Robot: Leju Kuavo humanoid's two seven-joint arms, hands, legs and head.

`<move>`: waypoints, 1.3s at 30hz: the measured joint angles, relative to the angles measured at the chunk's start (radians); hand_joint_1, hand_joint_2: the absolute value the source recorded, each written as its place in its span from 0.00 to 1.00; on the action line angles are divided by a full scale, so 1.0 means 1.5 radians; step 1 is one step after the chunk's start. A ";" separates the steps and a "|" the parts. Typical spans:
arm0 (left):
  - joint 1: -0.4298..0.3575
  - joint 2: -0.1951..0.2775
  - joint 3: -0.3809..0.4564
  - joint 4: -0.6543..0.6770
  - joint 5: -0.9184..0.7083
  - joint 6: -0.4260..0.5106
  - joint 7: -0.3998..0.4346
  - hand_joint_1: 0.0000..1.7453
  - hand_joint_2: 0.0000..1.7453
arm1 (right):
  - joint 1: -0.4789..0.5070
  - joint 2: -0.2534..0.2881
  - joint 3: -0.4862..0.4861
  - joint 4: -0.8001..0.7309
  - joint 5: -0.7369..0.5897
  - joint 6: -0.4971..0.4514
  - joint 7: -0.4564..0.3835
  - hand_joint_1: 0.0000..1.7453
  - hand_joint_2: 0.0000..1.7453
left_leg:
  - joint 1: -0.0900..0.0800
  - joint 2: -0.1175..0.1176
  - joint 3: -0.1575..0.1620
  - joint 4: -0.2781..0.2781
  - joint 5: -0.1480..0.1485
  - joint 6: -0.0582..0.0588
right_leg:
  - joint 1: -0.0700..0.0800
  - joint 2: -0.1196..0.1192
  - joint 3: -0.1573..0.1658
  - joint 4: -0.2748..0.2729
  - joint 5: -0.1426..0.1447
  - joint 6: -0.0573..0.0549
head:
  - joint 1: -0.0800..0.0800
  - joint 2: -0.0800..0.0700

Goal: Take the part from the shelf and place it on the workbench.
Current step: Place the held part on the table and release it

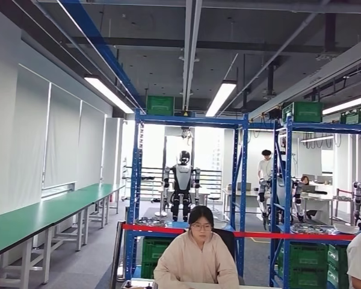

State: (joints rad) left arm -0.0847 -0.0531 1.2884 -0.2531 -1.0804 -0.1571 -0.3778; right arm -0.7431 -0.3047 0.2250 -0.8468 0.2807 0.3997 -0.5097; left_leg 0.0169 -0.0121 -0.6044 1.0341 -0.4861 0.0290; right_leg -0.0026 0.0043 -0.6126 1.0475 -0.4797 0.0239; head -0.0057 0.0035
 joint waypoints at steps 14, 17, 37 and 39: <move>0.001 0.002 0.001 0.000 0.000 -0.001 -0.002 0.00 0.00 | 0.268 0.136 -0.097 -0.481 -0.288 0.084 -0.041 0.00 0.00 | 0.002 0.002 -0.019 0.062 -0.028 -0.026 | 0.003 -0.004 0.018 -0.029 0.002 -0.022 | 0.000 0.000; 0.000 0.002 0.003 0.000 0.004 0.006 0.001 0.00 0.00 | 0.307 0.167 -0.094 -0.573 -0.296 0.109 -0.043 0.00 0.00 | -0.001 0.002 0.010 0.002 -0.010 -0.019 | 0.005 -0.001 0.013 -0.019 -0.001 -0.014 | 0.000 0.000; 0.005 -0.003 0.027 0.000 0.022 0.020 0.007 0.00 0.00 | 0.460 0.216 -0.007 -0.732 -0.326 0.149 -0.099 0.00 0.00 | 0.002 0.007 -0.041 0.022 0.002 -0.025 | 0.005 -0.006 0.099 -0.069 -0.029 -0.030 | 0.001 0.000; 0.006 -0.004 0.029 0.000 0.022 0.020 0.007 0.00 0.00 | 0.471 0.218 -0.006 -0.730 -0.332 0.150 -0.099 0.00 0.00 | 0.002 0.007 -0.059 0.102 -0.066 -0.029 | 0.006 -0.008 0.080 -0.067 -0.015 -0.034 | 0.001 0.000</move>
State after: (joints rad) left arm -0.0756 -0.0587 1.3322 -0.2528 -1.0471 -0.1264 -0.3666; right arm -0.0360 0.0224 0.2158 -1.9423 -0.2169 0.6246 -0.6588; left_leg 0.0203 -0.0020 -0.6923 1.1867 -0.5850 -0.0152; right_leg 0.0060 -0.0082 -0.4933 0.9472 -0.5029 -0.0272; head -0.0049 0.0034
